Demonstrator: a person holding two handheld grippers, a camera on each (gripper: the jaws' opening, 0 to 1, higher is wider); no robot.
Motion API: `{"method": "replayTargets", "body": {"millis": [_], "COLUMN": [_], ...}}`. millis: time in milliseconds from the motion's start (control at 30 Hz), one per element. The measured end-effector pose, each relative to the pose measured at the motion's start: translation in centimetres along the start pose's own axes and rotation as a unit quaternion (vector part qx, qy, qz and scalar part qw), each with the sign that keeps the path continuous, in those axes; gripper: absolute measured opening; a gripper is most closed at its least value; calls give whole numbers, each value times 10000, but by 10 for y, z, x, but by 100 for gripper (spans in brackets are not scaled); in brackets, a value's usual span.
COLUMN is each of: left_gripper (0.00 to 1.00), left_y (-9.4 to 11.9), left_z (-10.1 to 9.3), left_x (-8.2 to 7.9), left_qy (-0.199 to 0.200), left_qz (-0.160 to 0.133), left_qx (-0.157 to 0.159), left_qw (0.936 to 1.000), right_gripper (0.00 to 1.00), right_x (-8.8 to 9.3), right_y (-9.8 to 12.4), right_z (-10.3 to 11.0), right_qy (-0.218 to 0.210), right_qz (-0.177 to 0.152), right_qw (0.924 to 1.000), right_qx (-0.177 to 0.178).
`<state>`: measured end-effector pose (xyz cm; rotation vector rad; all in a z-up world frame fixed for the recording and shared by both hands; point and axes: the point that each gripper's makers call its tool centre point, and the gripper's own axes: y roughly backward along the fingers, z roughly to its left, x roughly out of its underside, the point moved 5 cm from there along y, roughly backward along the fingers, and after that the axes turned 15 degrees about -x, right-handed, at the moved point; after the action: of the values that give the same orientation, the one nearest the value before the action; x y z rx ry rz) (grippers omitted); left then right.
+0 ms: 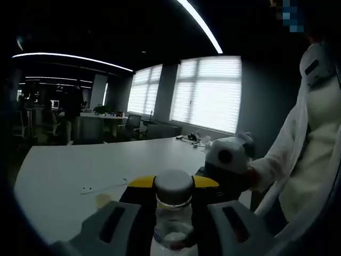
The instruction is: Arrange the tabletop items into an orderly group along one side of the table until the central work area is clear of visible clutter.
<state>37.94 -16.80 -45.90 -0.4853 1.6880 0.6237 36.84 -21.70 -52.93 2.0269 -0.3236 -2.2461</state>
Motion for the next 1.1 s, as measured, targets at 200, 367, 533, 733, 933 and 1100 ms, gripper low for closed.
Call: {"method": "replayTargets", "body": {"millis": [200, 367, 533, 733, 933, 1100], "left_gripper": [21, 22, 22, 22, 22, 22], "left_y": [-7, -8, -12, -22, -36, -46], "left_z": [14, 32, 52, 75, 94, 108], "left_x": [-3, -5, 5, 11, 13, 15], "left_qy": [40, 93, -168, -204, -245, -338], "left_qz": [-103, -123, 71, 237, 296, 318], "left_qx": [154, 9, -204, -381, -558, -676], "left_qw": [9998, 9999, 9996, 9988, 9977, 9966], "right_gripper": [41, 55, 61, 69, 71, 70], "right_x": [13, 35, 47, 59, 76, 94], "right_y": [8, 34, 76, 118, 156, 178], "right_z": [-8, -6, 6, 20, 33, 44], "right_qy": [-297, -667, -1175, -1353, -1670, -1934], "right_qz": [-71, -34, -430, -483, -572, -636], "right_qw": [9984, 9945, 9845, 9749, 9592, 9448], "right_qx": [482, 803, 1231, 1699, 2208, 2567]}}
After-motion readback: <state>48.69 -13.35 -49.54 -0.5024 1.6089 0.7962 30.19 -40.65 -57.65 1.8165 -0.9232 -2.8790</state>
